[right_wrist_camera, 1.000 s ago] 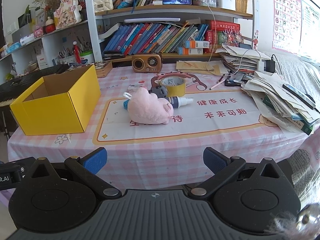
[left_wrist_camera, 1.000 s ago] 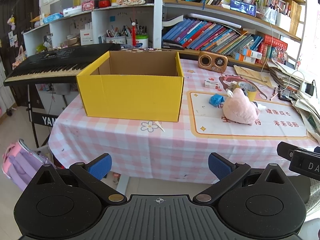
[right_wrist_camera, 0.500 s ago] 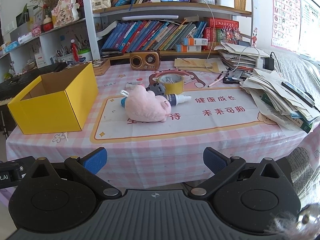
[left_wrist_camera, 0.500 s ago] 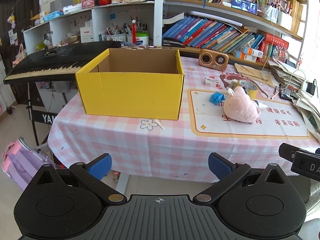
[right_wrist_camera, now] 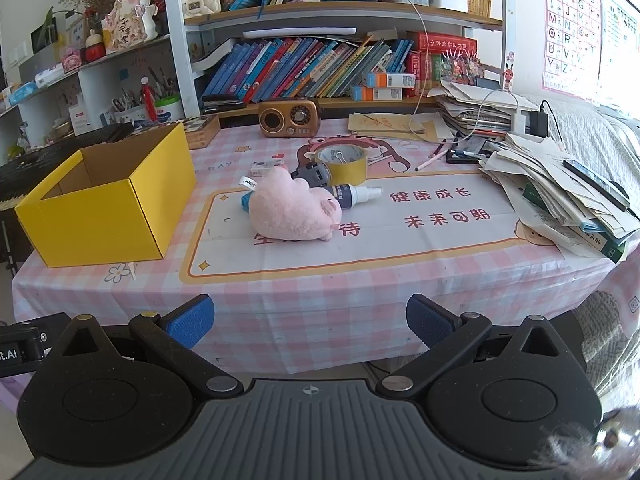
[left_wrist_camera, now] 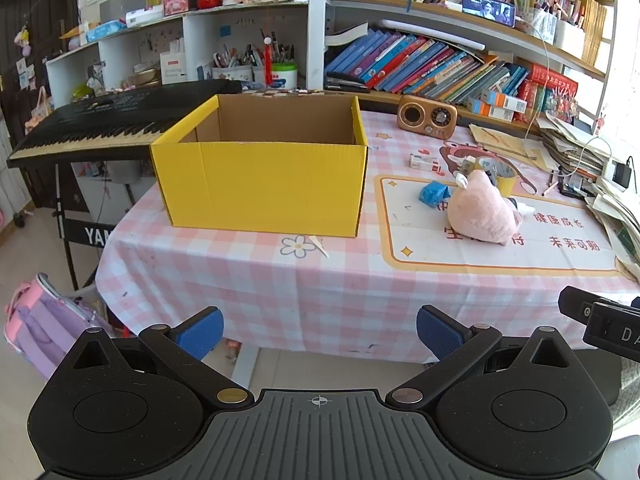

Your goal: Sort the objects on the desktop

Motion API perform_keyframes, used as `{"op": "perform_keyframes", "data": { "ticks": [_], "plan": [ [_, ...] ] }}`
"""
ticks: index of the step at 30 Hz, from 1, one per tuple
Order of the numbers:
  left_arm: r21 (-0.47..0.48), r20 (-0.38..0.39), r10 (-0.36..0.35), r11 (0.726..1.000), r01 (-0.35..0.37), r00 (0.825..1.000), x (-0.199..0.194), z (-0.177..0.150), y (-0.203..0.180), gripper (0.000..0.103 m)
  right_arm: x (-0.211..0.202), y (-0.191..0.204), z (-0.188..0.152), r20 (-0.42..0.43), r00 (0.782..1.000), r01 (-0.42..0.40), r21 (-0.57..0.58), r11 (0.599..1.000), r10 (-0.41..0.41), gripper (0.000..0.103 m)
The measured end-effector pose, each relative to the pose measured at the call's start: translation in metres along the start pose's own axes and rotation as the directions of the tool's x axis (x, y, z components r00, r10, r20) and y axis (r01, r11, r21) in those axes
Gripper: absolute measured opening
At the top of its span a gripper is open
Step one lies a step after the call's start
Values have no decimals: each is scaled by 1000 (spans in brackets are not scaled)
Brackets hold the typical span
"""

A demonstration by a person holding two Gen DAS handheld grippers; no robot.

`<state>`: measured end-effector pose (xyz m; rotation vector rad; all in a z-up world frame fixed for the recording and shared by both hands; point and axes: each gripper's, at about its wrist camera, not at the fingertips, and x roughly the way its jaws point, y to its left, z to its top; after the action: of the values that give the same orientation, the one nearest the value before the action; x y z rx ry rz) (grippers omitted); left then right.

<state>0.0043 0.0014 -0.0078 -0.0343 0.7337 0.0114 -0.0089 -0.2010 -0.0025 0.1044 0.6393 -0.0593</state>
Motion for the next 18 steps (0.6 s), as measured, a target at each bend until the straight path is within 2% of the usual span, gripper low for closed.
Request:
{"op": "perform_keyframes", "data": {
  "ticks": [18],
  "plan": [
    [-2, -3, -1, 1000, 1, 1000, 3, 2, 1, 103, 2, 1, 0, -1, 1000, 0, 2, 1000, 0, 103]
  ]
}}
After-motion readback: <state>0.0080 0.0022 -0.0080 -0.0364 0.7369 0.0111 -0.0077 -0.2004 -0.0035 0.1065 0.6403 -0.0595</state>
